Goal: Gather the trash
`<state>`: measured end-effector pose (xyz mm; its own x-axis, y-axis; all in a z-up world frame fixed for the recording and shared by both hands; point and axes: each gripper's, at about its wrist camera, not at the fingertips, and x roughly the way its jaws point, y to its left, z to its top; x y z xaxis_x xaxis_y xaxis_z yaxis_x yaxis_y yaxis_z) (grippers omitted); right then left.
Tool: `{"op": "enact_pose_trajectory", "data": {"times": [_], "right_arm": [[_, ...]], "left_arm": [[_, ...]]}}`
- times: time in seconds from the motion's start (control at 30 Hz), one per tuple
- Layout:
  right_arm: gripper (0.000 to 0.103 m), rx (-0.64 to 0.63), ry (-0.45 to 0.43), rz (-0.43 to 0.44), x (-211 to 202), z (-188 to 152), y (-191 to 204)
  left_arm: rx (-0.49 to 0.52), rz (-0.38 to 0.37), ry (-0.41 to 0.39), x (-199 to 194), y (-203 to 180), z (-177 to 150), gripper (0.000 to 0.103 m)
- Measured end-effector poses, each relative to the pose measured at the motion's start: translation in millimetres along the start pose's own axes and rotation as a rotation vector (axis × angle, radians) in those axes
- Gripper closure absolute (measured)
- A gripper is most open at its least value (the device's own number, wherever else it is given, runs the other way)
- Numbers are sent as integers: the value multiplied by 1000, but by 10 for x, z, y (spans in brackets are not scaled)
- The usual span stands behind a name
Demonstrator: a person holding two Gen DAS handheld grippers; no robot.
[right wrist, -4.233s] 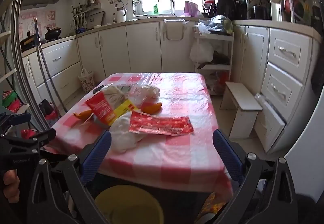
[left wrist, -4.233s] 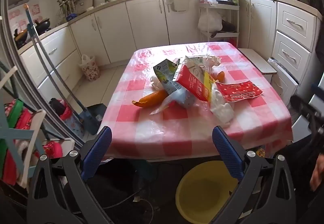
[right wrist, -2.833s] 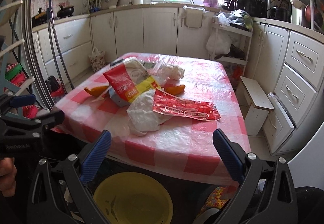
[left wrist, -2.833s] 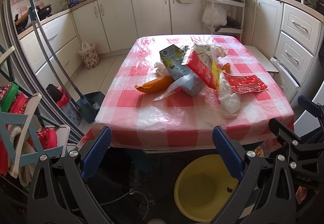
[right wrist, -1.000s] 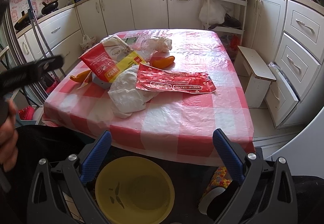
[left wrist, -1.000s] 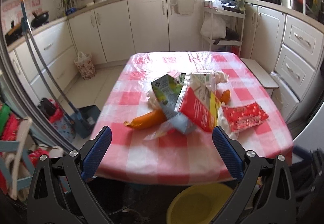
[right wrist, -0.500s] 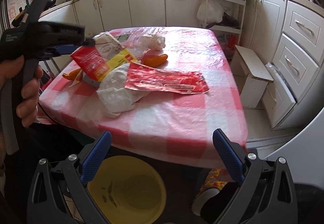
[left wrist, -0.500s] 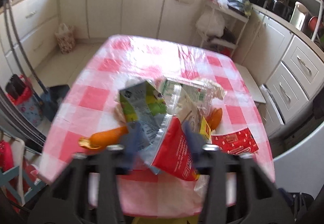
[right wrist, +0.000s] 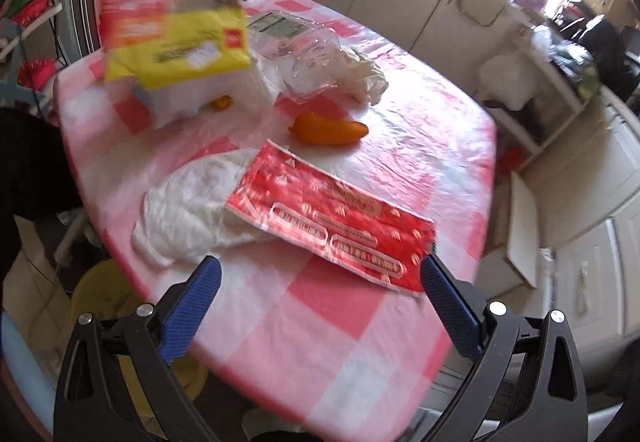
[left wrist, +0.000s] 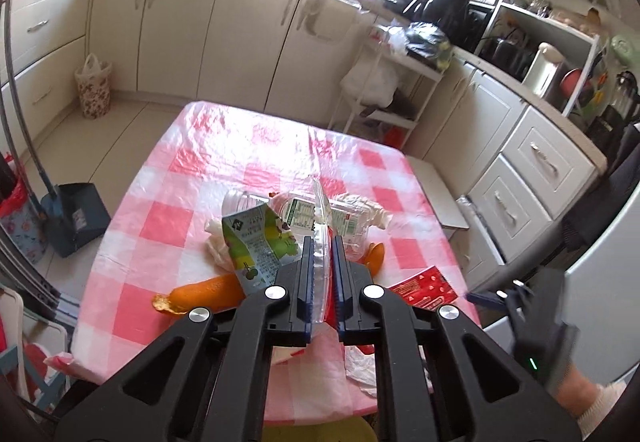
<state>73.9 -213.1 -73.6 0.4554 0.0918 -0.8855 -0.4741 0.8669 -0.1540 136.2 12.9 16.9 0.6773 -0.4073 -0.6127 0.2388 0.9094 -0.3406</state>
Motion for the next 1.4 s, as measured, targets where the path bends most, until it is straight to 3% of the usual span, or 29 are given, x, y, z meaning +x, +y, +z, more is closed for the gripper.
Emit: {"op": "enact_pose_trajectory", "data": {"times": [0.07, 0.23, 0.37, 0.4, 0.5, 0.7, 1.17, 1.4], "right_arm": [[9, 3, 3, 9, 80, 57, -58], [26, 28, 43, 74, 283, 127, -177], [57, 128, 56, 214, 327, 146, -292], [71, 141, 55, 228, 327, 152, -305], [93, 188, 47, 265, 301, 162, -358], [102, 238, -13, 330, 141, 233, -428], [103, 410, -209, 487, -477, 149, -584], [103, 470, -296, 615, -711, -74, -318]], "left_arm": [[-2, -6, -2, -82, 33, -5, 94], [-19, -16, -1, -200, 101, -60, 94], [-29, -21, -1, -231, 106, -107, 94], [-32, -24, -2, -240, 99, -114, 94], [-30, -27, 3, -237, 88, -146, 94], [-20, -20, 3, -287, 71, -210, 94], [-11, -22, -20, -510, 23, -284, 94], [11, -26, -16, -680, -24, -401, 94]]}}
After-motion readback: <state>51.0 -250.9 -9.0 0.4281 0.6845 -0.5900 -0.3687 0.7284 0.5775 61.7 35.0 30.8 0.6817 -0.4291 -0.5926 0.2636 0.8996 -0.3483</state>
